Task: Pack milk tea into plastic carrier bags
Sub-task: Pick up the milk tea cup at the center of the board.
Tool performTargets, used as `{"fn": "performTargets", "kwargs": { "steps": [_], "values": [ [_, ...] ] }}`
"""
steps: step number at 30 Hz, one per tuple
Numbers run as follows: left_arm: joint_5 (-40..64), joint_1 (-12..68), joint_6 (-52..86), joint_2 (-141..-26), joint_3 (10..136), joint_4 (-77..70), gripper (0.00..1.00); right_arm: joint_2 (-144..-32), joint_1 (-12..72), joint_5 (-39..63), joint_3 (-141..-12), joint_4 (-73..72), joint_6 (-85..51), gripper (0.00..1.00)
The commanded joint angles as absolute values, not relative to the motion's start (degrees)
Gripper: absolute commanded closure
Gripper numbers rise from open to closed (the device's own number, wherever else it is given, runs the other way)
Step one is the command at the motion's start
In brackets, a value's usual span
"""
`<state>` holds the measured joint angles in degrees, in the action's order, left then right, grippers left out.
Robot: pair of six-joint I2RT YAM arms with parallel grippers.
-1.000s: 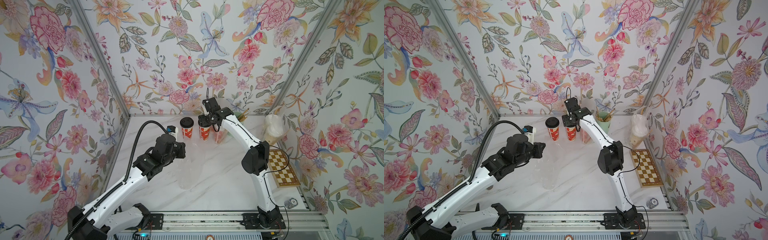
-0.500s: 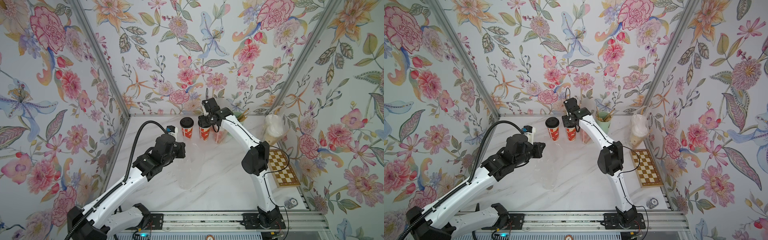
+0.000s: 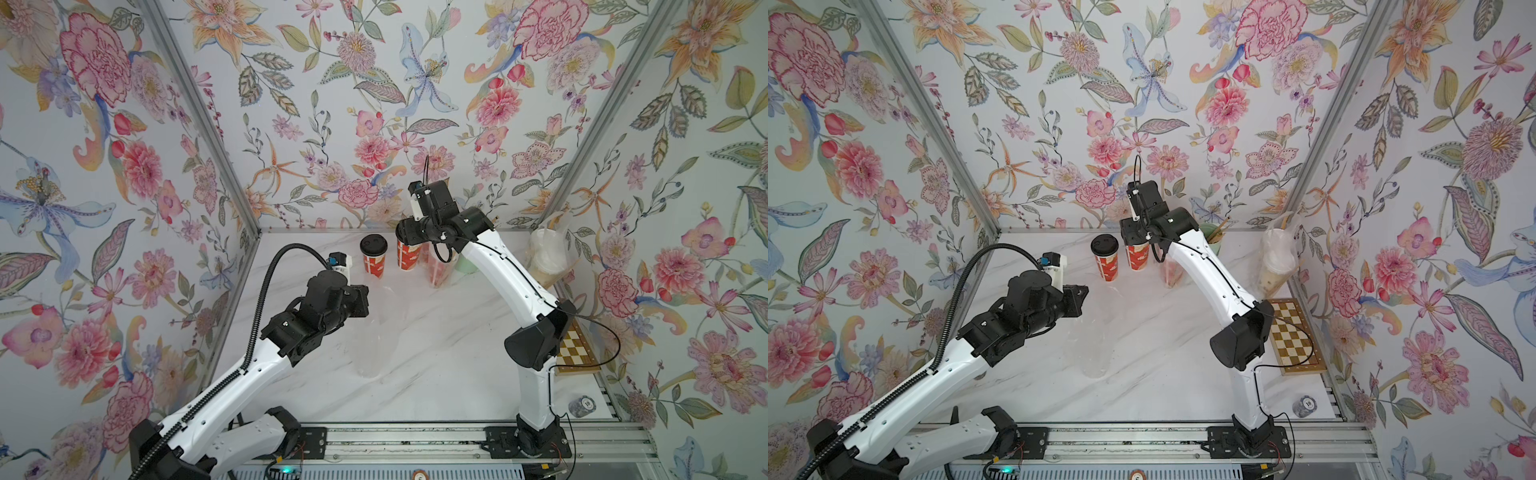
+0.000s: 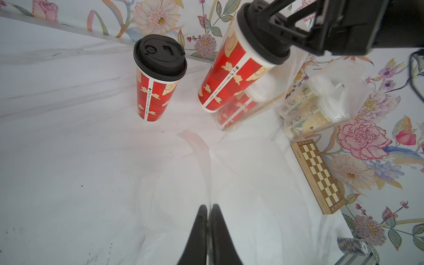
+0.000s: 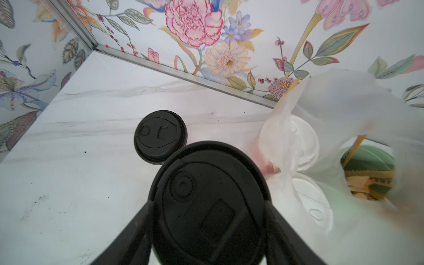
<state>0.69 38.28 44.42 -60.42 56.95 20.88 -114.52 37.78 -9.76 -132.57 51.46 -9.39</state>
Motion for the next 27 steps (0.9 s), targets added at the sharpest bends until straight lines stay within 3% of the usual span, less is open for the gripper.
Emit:
{"fn": "performTargets", "kwargs": {
  "steps": [1,15,27],
  "values": [
    [-0.95,38.23,45.17,-59.38,55.40,20.13,0.91,-110.07,39.74,-10.91,-131.14,51.77,-9.66,0.36],
    [-2.64,38.23,44.80,-58.45,53.76,20.99,0.92,-98.89,47.86,-11.05,-132.18,55.40,-11.69,0.38],
    [-3.03,38.23,44.69,-58.44,53.65,21.21,0.92,-96.69,56.88,-12.12,-131.40,56.57,-15.21,0.39]
  ]
}}
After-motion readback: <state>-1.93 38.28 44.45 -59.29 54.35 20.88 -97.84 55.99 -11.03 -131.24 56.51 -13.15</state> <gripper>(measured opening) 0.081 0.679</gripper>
